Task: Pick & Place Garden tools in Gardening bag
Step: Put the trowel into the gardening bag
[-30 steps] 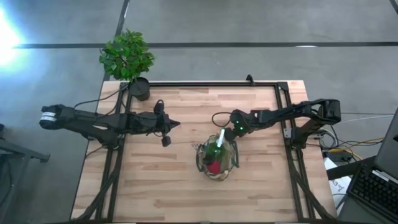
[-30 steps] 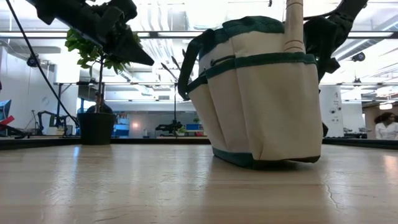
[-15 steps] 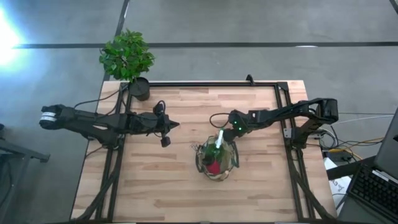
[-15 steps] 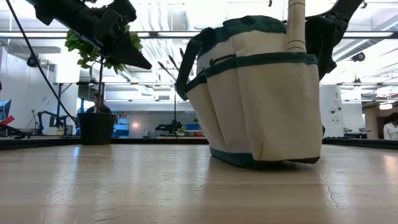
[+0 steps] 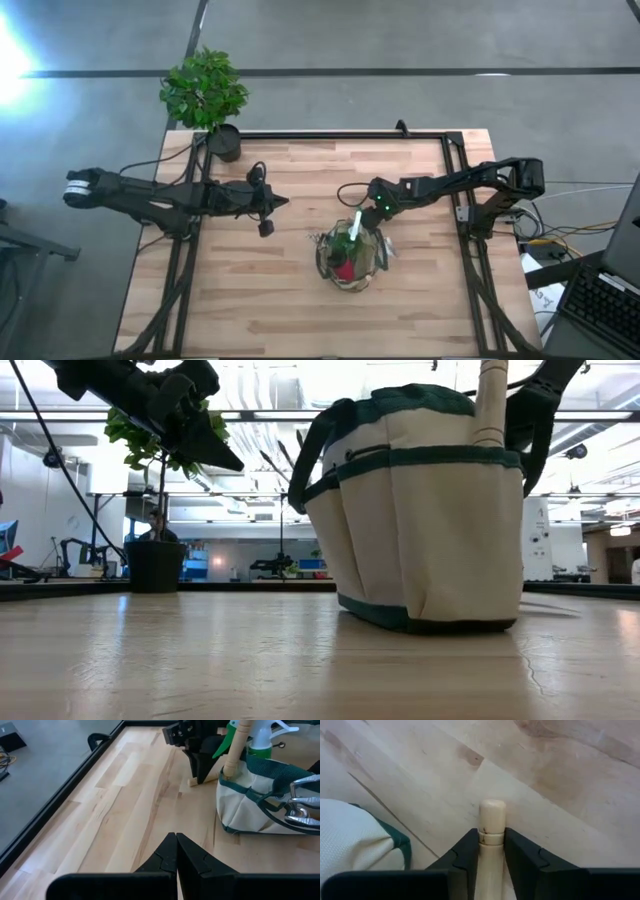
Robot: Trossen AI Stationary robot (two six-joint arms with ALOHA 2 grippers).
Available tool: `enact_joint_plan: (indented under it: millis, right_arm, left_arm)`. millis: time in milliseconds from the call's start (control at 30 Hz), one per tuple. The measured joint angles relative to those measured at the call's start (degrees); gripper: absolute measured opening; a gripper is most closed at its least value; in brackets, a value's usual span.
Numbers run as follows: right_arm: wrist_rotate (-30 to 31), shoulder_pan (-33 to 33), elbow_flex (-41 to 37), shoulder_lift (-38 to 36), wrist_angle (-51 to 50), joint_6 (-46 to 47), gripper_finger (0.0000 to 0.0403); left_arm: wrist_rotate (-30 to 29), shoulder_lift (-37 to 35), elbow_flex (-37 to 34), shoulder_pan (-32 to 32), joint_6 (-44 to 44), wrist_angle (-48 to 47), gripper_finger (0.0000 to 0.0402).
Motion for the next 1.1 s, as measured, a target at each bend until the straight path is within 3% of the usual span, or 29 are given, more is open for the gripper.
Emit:
enact_joint_plan:
  millis: [200,500,700,1100]
  right_arm:
    - [0.09,-0.02,0.18,-0.12,-0.54,-1.79,0.0048]
    - [1.12,-0.1,1.88,-4.37,-7.12,-4.61,0.0047]
    - [2.78,-0.09,2.01,-9.32,-12.43,-5.1,0.0047]
    - [4.11,-0.04,2.21,-23.99,-12.04,-9.39,0.0046]
  left_arm:
    - [0.35,0.0,0.0,0.0,-0.19,0.0,0.0003]
    - [0.48,-0.02,0.0,0.0,-0.19,0.0,0.0003]
    - [0.78,-0.07,0.0,-0.02,-0.19,-0.11,0.0003]
    - [0.72,-0.07,0.0,-0.02,-0.17,-0.13,0.0003]
